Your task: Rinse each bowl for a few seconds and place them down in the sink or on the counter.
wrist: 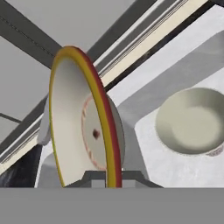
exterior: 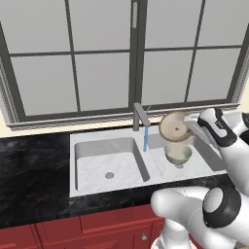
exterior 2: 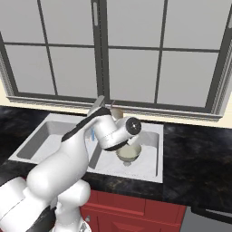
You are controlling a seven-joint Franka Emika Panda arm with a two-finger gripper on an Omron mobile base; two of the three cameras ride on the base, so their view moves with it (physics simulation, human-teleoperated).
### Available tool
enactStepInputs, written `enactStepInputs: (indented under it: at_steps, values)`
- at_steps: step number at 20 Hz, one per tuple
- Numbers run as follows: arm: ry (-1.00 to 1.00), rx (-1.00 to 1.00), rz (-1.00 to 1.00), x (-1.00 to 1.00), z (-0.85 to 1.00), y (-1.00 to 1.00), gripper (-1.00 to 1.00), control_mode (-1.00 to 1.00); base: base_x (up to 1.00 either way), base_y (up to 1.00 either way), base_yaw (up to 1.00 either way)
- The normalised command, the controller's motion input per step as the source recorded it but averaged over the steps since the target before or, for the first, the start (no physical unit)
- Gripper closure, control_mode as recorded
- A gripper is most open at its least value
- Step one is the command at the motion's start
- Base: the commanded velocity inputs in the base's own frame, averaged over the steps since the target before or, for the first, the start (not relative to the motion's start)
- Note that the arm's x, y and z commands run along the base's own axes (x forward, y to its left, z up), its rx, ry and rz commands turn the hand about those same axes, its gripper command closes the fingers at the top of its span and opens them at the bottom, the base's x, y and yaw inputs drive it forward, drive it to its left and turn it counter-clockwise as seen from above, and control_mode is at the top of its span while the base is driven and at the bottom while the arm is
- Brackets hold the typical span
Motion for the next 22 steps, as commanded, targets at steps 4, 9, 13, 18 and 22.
enactStepInputs:
  at_steps: [4,9,13,18,22]
  values:
    - [0.04,0.11,0.01,0.07,-0.30,0.30,1.00,-1.00,0.00,0.00,0.00]
    - [0.20,0.11,-0.01,0.09,-0.33,0.19,1.00,-1.00,0.00,0.00,0.00]
    - [0.29,0.08,-0.04,0.09,-0.33,0.17,1.00,-1.00,0.00,0.00,0.00]
    - [0.21,0.18,-0.01,0.10,-0.18,0.32,1.00,-1.00,0.00,0.00,0.00]
    - [0.14,0.25,-0.01,0.12,-0.22,0.24,1.00,-1.00,0.00,0.00,0.00]
